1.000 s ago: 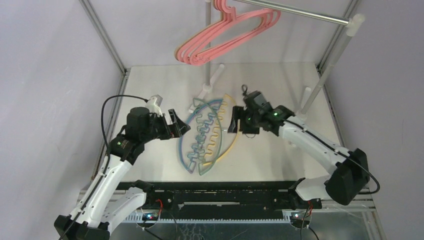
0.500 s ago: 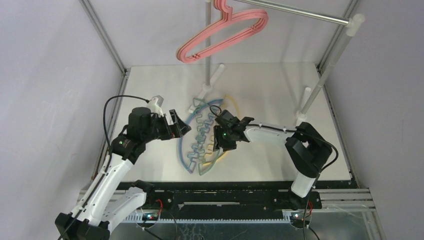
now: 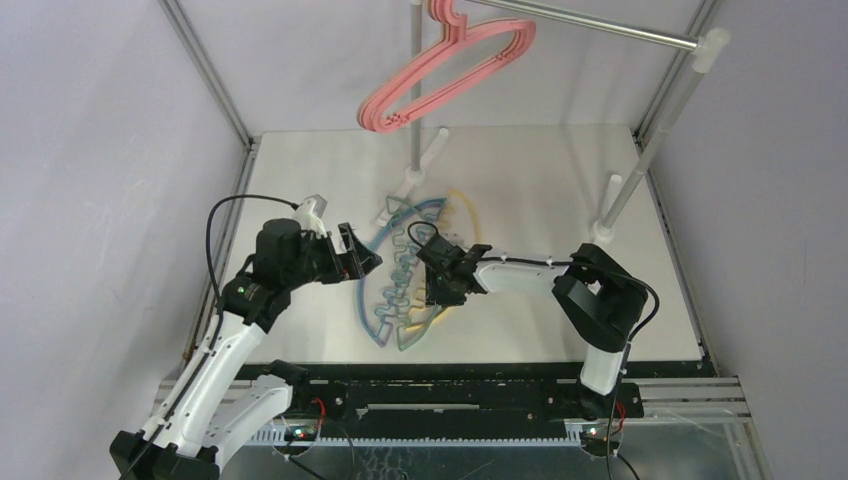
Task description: Organize the hangers
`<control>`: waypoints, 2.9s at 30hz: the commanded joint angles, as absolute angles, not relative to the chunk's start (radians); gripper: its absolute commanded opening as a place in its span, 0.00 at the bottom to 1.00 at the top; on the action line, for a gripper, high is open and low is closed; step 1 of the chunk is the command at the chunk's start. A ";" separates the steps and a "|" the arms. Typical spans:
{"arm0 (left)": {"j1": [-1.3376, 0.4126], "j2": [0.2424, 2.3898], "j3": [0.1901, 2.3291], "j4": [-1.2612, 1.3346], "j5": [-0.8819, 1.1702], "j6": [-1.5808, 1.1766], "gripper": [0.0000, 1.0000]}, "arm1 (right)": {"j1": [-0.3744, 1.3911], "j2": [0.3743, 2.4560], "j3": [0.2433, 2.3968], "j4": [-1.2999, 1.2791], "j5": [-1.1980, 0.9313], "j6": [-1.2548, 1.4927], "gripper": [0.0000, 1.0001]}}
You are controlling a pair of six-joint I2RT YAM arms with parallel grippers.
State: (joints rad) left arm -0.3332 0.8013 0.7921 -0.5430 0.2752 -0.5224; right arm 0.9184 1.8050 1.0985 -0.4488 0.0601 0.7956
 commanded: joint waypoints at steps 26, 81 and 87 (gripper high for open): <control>-0.334 0.760 0.788 -0.499 0.316 -0.517 0.98 | 0.995 1.405 1.104 -0.902 0.660 0.782 0.00; -0.678 1.241 1.049 -0.030 0.268 -0.696 0.90 | 1.047 1.024 1.292 -0.892 0.411 0.547 0.00; -0.679 1.282 1.061 0.005 0.317 -0.711 0.70 | 1.047 0.983 1.251 -0.847 0.294 0.540 0.00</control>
State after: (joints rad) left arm -0.6743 1.2472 1.0069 -0.0612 0.2832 -0.7097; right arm 1.0351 1.0088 1.2655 -0.9661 0.4267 0.5659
